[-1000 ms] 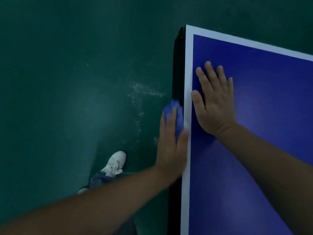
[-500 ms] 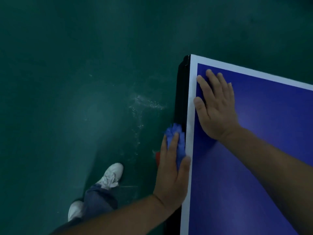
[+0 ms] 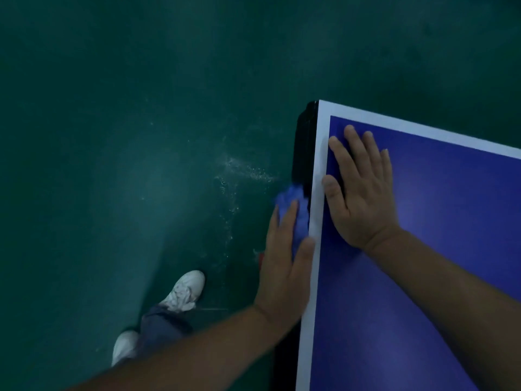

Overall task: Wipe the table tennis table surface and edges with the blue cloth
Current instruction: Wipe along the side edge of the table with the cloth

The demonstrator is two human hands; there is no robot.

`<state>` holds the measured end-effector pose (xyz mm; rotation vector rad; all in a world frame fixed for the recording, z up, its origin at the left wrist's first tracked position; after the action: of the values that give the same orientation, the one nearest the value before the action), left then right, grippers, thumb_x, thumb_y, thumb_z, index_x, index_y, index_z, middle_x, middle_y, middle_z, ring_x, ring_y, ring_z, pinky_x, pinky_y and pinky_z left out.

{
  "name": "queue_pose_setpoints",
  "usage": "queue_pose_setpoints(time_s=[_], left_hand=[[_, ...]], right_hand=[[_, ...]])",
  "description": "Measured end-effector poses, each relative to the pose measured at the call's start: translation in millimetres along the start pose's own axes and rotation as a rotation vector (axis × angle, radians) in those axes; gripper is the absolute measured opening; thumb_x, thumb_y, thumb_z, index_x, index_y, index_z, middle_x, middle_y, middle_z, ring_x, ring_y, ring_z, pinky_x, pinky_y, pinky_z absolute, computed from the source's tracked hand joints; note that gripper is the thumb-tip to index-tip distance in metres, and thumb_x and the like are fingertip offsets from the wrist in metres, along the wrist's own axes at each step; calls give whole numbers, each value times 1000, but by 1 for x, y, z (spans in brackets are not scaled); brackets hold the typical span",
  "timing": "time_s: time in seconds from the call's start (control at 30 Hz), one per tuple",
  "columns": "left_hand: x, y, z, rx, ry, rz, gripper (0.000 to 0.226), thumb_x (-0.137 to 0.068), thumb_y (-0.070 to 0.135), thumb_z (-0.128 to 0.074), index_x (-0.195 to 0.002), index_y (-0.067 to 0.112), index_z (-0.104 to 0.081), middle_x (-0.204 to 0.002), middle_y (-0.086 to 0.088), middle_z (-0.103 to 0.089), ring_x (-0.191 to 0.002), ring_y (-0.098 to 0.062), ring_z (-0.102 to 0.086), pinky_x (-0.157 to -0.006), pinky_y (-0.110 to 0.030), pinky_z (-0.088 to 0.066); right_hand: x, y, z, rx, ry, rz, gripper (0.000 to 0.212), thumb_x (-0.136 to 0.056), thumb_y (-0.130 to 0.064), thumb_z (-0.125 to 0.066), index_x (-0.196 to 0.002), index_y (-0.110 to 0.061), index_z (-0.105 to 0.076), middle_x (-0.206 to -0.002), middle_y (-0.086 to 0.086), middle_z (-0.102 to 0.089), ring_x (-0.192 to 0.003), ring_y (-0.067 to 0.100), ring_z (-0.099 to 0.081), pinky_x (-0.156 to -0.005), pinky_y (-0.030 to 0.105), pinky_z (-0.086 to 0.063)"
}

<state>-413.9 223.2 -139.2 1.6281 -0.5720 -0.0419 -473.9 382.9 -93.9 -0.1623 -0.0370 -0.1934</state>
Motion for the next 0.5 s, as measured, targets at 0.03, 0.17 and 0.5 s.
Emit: queue_pose_setpoints(time_s=[0.03,0.17,0.5], left_hand=[[16,-2,1,16,2,52,55,-101,50,-41,-152,57,-20,-164,28,-12,-151,5,-5,-126,-35,-11],[-37,13,-2,-11,34,9,57,-104,36,-38,-159,35,-22,-166,18,-16,-153,-1,-7,-127,-35,-10],[-82,23,-3,-12,37,9,55,-105,36,-33,-159,31,-24,-167,13,-15,-153,-2,-6,-124,-28,-10]], right_hand=[[0,0,-1,-2,6,1,60,-103,-46,-28,-156,-19,-33,-166,3,-20,-155,28,-10,-123,56,-7],[-2,3,-2,-6,22,7,60,-102,-46,-30,-155,-18,-34,-166,4,-22,-154,29,-12,-123,57,-9],[-1,1,0,31,-12,17,61,-102,-46,-30,-155,-17,-33,-165,5,-22,-154,30,-12,-122,57,-11]])
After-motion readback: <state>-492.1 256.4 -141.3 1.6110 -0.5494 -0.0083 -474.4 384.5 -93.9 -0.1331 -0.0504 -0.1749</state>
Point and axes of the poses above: each hand's wrist, its own x-axis away from the middle knuckle, its own z-axis out of the back of the hand, y = z × x, the point moved 3 cm from there along -x, towards the middle knuckle
